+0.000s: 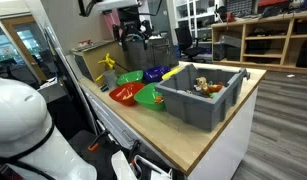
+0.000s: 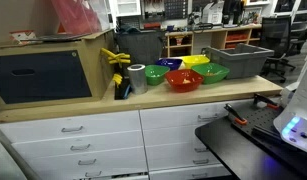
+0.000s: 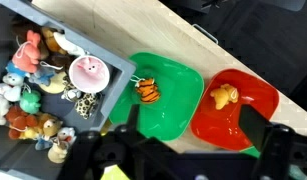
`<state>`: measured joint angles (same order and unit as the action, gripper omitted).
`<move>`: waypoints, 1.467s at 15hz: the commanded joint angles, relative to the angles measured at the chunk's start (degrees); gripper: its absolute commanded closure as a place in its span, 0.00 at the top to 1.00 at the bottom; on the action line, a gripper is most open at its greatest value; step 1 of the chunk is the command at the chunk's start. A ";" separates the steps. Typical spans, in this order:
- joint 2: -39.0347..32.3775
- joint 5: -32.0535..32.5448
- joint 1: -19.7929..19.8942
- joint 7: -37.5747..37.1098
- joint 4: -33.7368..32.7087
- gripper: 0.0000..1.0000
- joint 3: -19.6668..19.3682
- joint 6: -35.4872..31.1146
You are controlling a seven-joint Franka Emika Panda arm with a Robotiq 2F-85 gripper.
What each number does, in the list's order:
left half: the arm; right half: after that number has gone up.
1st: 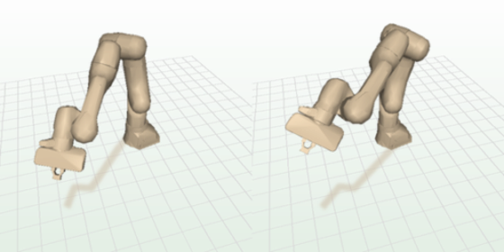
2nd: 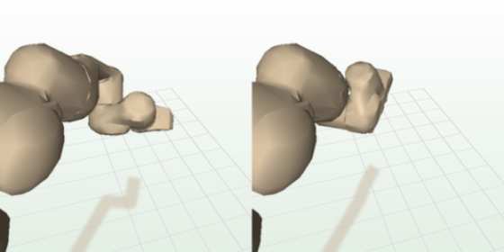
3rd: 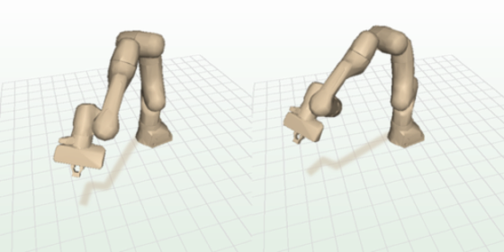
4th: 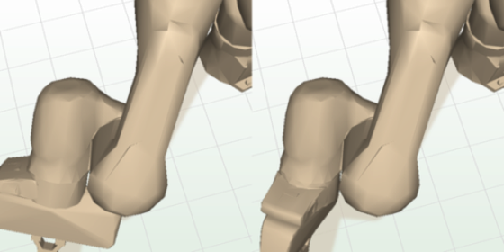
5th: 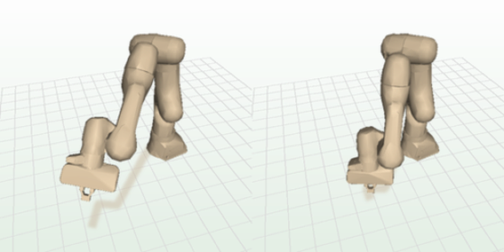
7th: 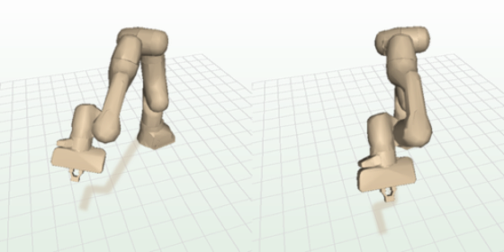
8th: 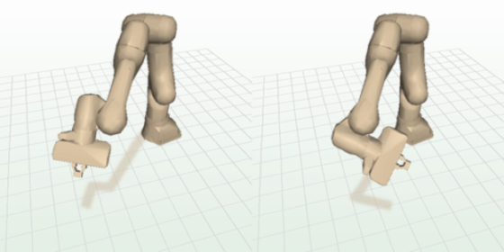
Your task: Remove the brown toy from the grey bucket and put it in the yellow bowl
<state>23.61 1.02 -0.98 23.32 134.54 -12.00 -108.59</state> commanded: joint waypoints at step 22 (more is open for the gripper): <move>-17.30 -4.07 1.43 -5.48 -8.72 1.00 2.63 -17.59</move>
<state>12.20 -1.85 -0.92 20.46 129.98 -10.90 -122.90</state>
